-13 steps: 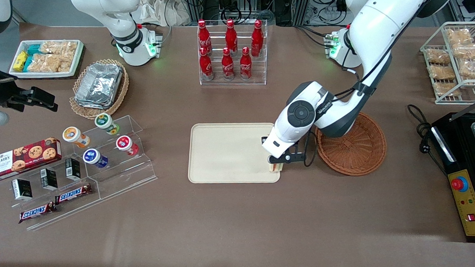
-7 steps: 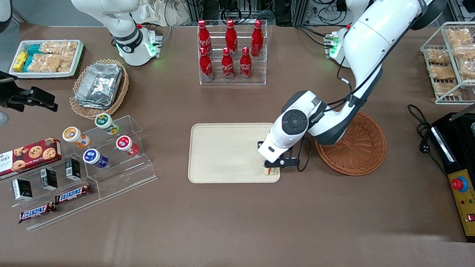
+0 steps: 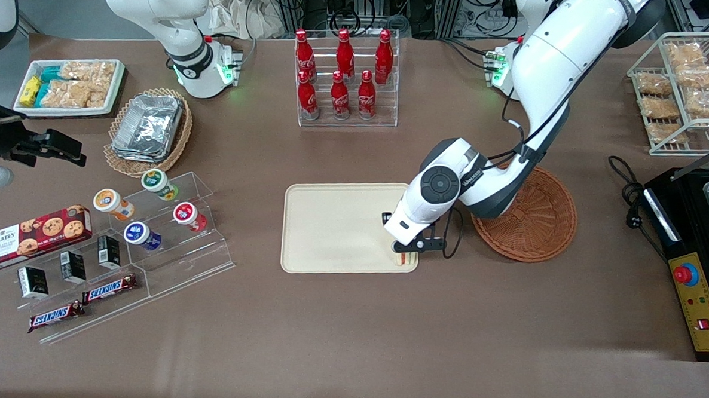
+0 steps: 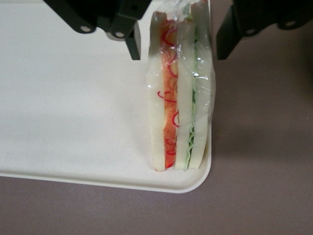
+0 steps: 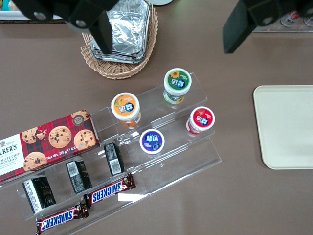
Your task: Place sandwich from basket to tray
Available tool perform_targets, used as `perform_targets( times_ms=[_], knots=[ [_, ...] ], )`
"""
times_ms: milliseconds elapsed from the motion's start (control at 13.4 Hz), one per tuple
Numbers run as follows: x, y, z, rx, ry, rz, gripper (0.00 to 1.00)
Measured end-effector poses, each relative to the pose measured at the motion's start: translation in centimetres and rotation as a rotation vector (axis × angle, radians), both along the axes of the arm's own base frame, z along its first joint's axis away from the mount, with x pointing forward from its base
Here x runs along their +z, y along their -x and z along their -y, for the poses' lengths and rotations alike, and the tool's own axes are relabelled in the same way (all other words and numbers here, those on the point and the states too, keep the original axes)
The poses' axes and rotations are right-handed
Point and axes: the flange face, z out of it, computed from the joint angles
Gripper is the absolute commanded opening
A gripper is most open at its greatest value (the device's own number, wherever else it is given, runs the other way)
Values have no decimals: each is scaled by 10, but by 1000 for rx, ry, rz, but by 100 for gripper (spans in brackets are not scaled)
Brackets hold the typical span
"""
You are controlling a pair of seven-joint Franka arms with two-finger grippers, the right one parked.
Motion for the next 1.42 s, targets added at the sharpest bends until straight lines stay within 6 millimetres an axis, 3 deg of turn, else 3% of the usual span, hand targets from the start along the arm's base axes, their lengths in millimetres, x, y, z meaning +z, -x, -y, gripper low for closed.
perform_targets(
  times_ms=[449,598,748,897,1121,1421],
  knots=[
    [4,-3,0,11,3,6,100],
    [21,-12,-1,46,10,30,100],
    [63,-27,-4,118,7,62,100],
    [118,-48,-17,226,-14,84,100],
    [196,-78,-68,323,-86,60,100],
    [257,-90,-128,399,-98,102,100]
  ],
)
